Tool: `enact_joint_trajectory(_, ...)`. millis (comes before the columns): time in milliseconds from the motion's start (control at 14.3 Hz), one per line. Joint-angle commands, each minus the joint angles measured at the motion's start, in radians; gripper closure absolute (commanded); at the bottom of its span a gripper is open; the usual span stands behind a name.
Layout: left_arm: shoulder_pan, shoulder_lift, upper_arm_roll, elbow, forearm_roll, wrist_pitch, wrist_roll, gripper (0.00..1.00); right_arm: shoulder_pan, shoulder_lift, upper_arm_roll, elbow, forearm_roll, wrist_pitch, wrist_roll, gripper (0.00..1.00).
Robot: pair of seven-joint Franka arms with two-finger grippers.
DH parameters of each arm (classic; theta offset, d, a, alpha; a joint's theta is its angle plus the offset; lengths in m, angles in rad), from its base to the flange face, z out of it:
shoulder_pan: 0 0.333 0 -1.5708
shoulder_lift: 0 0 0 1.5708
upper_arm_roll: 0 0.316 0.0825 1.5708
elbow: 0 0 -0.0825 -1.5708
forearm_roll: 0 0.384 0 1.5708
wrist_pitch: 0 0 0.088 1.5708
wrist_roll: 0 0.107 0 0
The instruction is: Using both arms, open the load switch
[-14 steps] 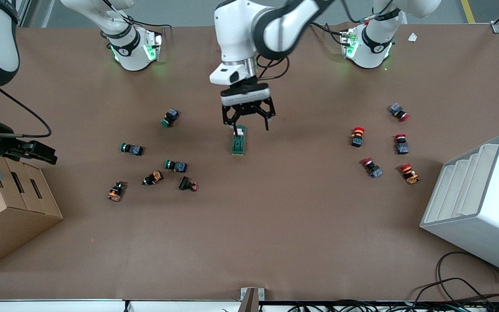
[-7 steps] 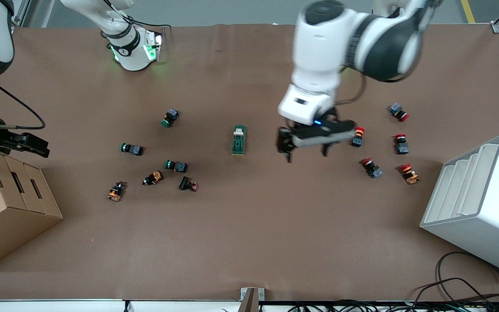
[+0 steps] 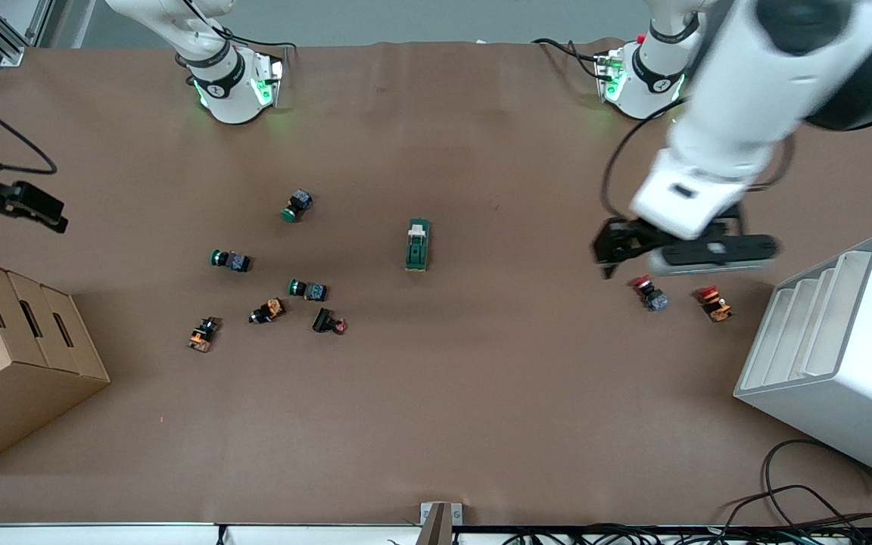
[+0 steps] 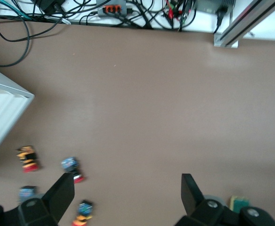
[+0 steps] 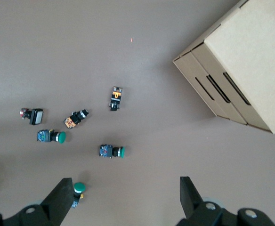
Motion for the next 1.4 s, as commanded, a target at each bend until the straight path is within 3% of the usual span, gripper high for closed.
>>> enact_joint_trajectory(0,0.035,-0.087,0.059,-0.047,-0.079,-0.087,0.193,0.0,-0.018,-0.103,0.015,-0.116,-0.014,0.013,-0.006,0.0)
enact_joint_trajectory(349,0.09,-0.172,0.084,-0.076,-0.087,-0.255,0.367,0.0,-0.024,-0.169,0.014,-0.161,-0.009,-0.004,-0.003,0.0)
enact_joint_trajectory(628,0.108,-0.26,0.09,-0.176,-0.101,-0.263,0.404,0.0,-0.043,-0.172,0.008,-0.158,0.005,-0.027,-0.001,0.0)
enact_joint_trajectory(837,0.116,-0.299,0.127,-0.22,-0.13,-0.262,0.431,0.0,-0.053,-0.171,-0.015,-0.158,0.069,-0.024,-0.006,0.0)
enact_joint_trajectory(1326,0.116,-0.297,0.144,-0.215,-0.118,-0.26,0.439,0.0,-0.044,-0.149,-0.008,-0.073,0.071,-0.062,-0.01,0.0)
